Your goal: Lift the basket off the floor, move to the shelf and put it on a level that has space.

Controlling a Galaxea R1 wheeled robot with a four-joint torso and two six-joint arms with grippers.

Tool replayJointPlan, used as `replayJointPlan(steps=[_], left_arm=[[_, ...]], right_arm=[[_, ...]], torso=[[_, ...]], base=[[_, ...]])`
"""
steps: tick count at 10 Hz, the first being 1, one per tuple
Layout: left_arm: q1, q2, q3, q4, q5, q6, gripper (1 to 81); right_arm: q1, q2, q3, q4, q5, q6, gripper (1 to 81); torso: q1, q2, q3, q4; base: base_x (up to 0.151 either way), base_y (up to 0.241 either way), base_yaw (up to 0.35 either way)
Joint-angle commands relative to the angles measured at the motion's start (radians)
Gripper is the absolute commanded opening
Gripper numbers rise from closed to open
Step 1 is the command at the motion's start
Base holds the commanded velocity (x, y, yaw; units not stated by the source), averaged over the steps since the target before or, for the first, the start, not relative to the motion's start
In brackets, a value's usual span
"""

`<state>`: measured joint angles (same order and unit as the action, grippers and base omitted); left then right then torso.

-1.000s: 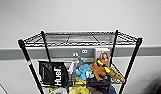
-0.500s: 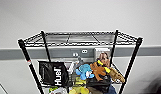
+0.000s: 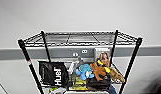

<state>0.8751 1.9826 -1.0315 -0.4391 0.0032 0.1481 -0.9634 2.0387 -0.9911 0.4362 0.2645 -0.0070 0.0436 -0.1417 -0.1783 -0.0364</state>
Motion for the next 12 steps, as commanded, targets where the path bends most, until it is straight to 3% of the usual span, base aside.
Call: replayJointPlan(steps=[1,5,12], left_arm=[[-0.179,-0.045,0.169,0.020,0.064,0.005,1.0],[-0.271,-0.080,0.224,0.019,0.066,-0.079,1.0],[-0.414,-0.195,0.398,0.017,0.066,-0.137,1.0]], right_arm=[[0.159,-0.047,0.126,0.003,-0.047,0.030,1.0],[0.261,-0.133,0.223,0.018,-0.048,0.039,1.0],[0.396,-0.229,0.379,0.082,-0.048,0.041,1.0]], torso=[[0.000,0.000,0.000,0.000],[0.000,0.000,0.000,0.000],[0.000,0.000,0.000,0.000]], base=[[0.000,0.000,0.000],[0.000,0.000,0.000],[0.000,0.000,0.000]])
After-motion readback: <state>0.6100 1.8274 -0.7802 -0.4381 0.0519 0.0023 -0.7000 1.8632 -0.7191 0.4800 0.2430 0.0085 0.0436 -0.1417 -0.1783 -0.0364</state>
